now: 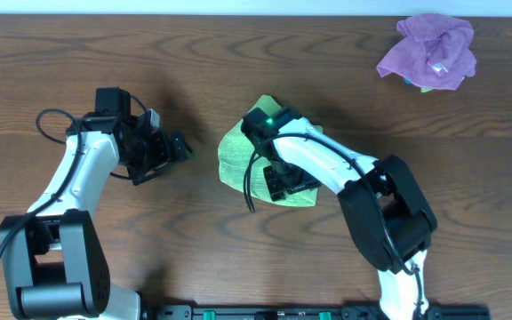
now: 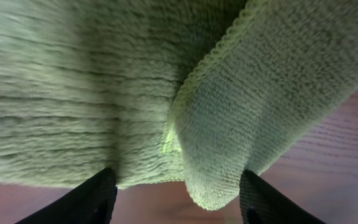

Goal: Fold the cloth
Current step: 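Swing the held towel left and lay it flat at table center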

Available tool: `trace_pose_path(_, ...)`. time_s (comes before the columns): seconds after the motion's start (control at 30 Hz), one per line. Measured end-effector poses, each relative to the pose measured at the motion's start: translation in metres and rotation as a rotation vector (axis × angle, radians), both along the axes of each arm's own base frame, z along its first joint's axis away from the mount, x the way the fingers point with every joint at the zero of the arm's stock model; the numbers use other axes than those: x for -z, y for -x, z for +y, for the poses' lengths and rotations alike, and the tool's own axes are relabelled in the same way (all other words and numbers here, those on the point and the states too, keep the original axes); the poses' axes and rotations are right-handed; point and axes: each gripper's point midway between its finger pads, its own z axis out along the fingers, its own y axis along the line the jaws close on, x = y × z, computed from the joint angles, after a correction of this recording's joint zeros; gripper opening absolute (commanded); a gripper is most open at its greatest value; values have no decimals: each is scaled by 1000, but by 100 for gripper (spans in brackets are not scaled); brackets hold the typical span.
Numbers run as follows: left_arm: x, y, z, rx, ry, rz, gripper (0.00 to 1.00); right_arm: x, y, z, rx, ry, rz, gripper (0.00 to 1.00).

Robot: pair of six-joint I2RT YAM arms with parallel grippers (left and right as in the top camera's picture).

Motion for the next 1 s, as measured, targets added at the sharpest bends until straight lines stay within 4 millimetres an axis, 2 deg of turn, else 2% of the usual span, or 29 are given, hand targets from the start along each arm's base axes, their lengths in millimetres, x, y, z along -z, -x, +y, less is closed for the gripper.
trace_pose_path(0.13, 0, 1, 0, 1, 2, 3, 95, 5, -3, -2, 10, -3, -16, 52)
trace_pose_path(0.2, 0, 1, 0, 1, 2, 4, 96, 6, -8, -3, 14, -5, -33, 44)
trace_pose_path(0.27, 0, 1, 0, 1, 2, 5, 95, 6, -12, -5, 23, -6, -43, 31)
trace_pose_path(0.33, 0, 2, 0, 1, 2, 8, 95, 6, -16, -8, 34, -8, -49, 13)
trace_pose_path(0.37, 0, 2, 0, 1, 2, 9, 95, 6, -18, -11, 44, -7, -53, 2)
trace_pose_path(0.5, 0, 3, 0, 1, 3, 12, 95, 5, -23, -25, 85, 9, -46, 1)
trace_pose_path(0.63, 0, 3, -2, 2, 10, 13, 95, 0, -18, -52, 155, 85, -19, 1)
trace_pose_path(0.77, -3, 3, -6, 6, 37, 11, 95, -3, -18, -68, 211, 125, -11, 1)
trace_pose_path(1.0, -7, 4, -15, 20, 85, 10, 95, -17, -3, -101, 352, 283, -4, 1)
